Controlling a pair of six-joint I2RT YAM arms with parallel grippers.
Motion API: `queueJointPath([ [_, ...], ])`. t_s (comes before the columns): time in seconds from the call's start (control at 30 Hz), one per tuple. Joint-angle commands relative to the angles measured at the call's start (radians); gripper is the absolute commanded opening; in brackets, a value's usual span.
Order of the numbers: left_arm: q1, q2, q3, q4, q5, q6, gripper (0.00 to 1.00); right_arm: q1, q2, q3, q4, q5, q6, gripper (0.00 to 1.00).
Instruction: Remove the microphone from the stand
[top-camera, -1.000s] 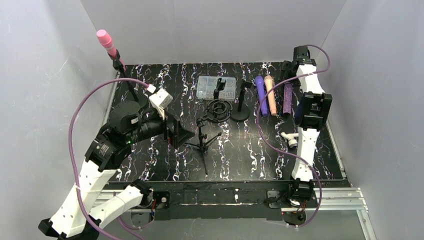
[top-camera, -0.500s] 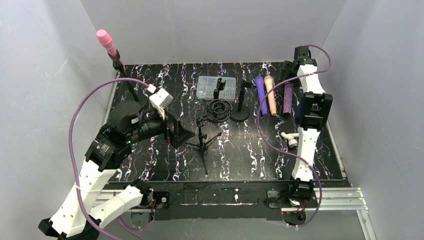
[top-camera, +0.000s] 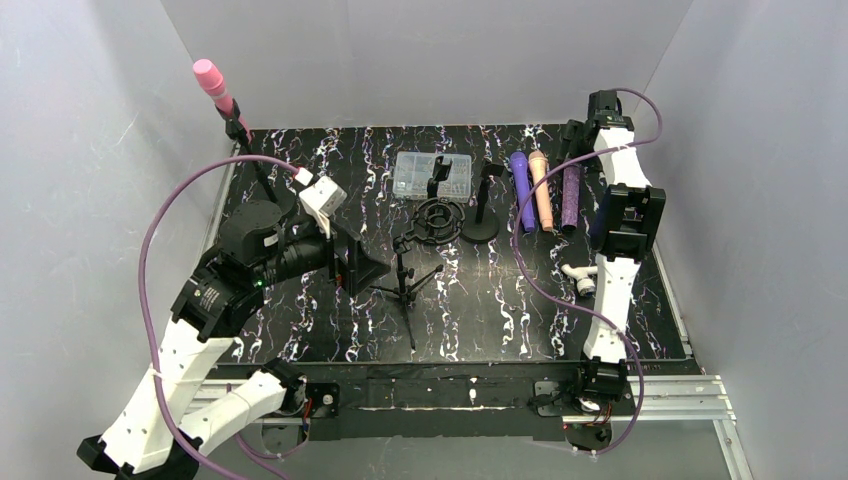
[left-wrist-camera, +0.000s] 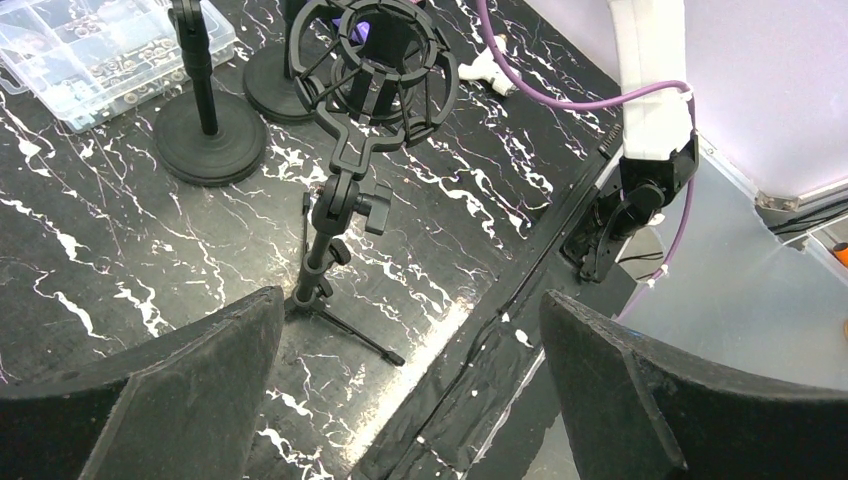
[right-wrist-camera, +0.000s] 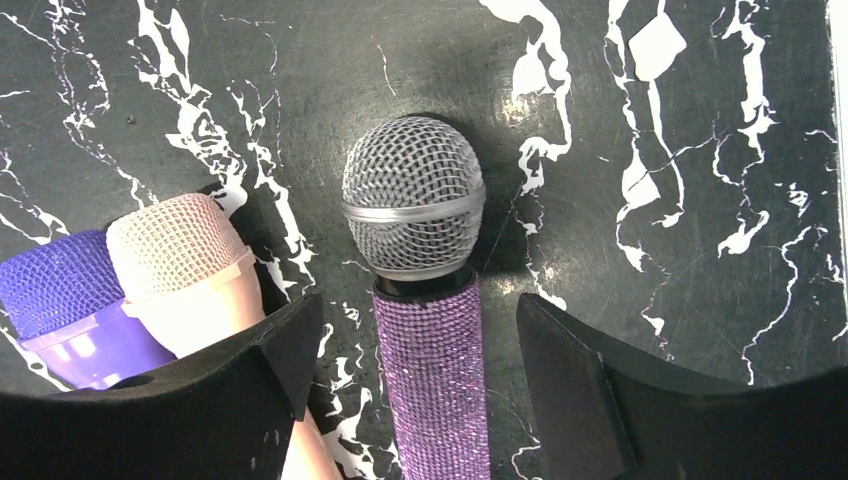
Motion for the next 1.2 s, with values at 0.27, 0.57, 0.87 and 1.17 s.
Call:
queueJointPath([
  [0.27, -0.003, 0.012, 0.002, 0.028, 0.017, -0.02, 0.98, 0.002, -0.159, 0.032, -0.028, 0.0, 0.018, 0.8],
  [0.57, -0.002, 0.005, -0.053, 0.102, -0.047, -0.041, 0.98, 0.013, -0.391, -0.07, -0.034, -0.062, 0.079, 0.83],
  [0.87, -0.002, 0.011, -0.123, 0.215, -0.036, -0.009, 0.98, 0.106, -0.788, -0.444, 0.082, -0.138, 0.082, 0.88],
  [1.17, -0.005, 0.063, -0.15, 0.277, 0.044, 0.064, 0.98, 0.246, -1.067, -0.67, 0.144, -0.149, 0.102, 0.98],
])
